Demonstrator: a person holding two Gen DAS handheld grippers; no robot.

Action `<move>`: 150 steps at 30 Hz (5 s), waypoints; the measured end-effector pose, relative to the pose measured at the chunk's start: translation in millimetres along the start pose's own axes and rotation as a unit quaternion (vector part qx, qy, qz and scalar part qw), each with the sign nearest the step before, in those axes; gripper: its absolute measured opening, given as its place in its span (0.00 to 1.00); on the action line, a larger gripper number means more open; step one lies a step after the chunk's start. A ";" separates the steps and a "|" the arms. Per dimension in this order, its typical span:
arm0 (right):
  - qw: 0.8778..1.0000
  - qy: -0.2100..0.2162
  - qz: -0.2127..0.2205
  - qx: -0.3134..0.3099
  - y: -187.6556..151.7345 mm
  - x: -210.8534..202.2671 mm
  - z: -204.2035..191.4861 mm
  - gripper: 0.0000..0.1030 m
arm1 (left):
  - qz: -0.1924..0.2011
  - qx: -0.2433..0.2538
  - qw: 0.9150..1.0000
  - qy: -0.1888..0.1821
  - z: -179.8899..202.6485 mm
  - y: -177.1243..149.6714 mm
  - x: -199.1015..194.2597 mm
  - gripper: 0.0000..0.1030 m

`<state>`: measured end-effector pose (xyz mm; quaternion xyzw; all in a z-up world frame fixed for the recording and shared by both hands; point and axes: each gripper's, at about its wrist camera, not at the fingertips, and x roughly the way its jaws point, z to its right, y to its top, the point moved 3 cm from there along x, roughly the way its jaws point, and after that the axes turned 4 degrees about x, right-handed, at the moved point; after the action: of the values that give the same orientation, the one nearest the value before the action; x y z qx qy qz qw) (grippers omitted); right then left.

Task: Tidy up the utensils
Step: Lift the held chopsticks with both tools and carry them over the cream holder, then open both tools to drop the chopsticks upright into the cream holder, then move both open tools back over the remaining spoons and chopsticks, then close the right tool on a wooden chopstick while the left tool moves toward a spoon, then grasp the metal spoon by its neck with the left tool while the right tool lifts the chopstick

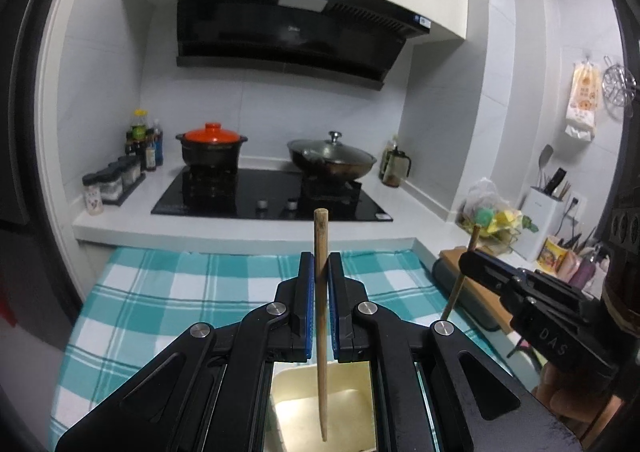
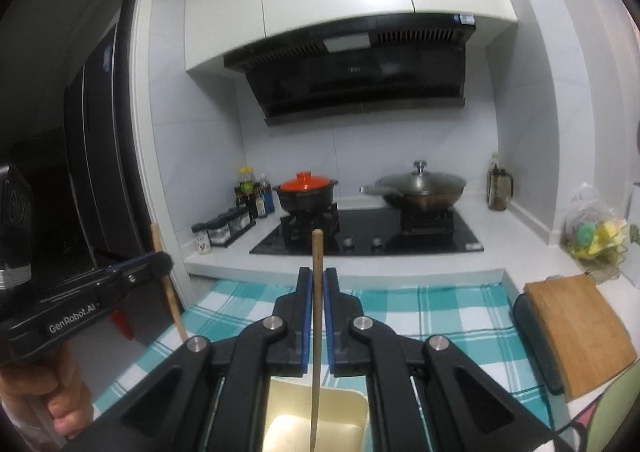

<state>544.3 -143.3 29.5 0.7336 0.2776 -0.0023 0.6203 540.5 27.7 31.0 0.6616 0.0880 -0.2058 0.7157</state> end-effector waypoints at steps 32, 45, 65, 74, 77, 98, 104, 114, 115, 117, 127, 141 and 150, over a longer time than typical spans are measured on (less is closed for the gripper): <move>0.995 -0.048 -0.068 -0.056 -49.3 -135.5 12.7 0.51 | -0.117 0.027 0.992 -0.039 -31.3 -130.7 -154.2 0.99; 0.978 -0.188 -0.091 -0.015 -233.4 -267.9 51.4 0.51 | -0.239 -0.030 0.970 0.031 -33.7 -322.0 -215.0 0.99; 0.958 -0.139 -0.229 0.098 -341.4 -213.4 58.6 0.30 | -0.233 -0.019 0.972 0.020 0.7 -347.0 -210.3 0.99; 0.951 -0.122 -0.272 0.080 -342.3 -156.3 57.6 0.13 | -0.222 -0.020 0.974 0.032 -3.8 -345.0 -214.8 0.99; 0.945 -0.132 -0.289 0.072 -350.2 -153.1 59.3 0.11 | -0.224 -0.019 0.974 0.036 -6.0 -346.0 -213.2 0.99; 0.938 -0.176 -0.293 0.055 -350.7 -162.5 72.0 0.17 | -0.267 0.014 0.962 0.052 6.5 -355.1 -140.8 0.98; 0.940 -0.175 -0.288 0.046 -349.9 -160.1 72.9 0.18 | -0.288 0.036 0.954 0.076 14.0 -358.1 -111.8 0.99; 0.952 -0.156 -0.260 0.046 -346.4 -148.3 82.7 0.25 | -0.272 0.028 0.959 0.073 8.6 -349.6 -91.8 1.00; 0.952 -0.155 -0.259 0.045 -345.7 -146.6 83.6 0.25 | -0.272 0.029 0.959 0.074 8.6 -349.1 -90.5 1.00; 0.952 -0.156 -0.260 0.036 -344.3 -142.4 83.8 0.25 | -0.271 0.029 0.959 0.075 8.1 -347.5 -86.4 1.00; 0.955 -0.139 -0.260 0.028 -333.9 -110.9 93.4 0.25 | -0.267 0.024 0.960 0.076 3.2 -339.5 -68.1 0.98; 0.951 -0.138 -0.277 0.007 -319.0 -73.1 97.3 0.24 | -0.243 0.037 0.968 0.052 8.3 -328.2 -59.9 0.54; 0.952 -0.125 -0.274 0.045 -309.5 -62.6 104.9 0.07 | -0.232 0.016 0.972 0.019 2.0 -320.2 -63.4 0.35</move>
<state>400.2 -240.7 -254.3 0.6503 0.3881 -0.2764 0.5916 351.6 24.3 -235.1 0.6387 0.2491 -0.3549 0.6357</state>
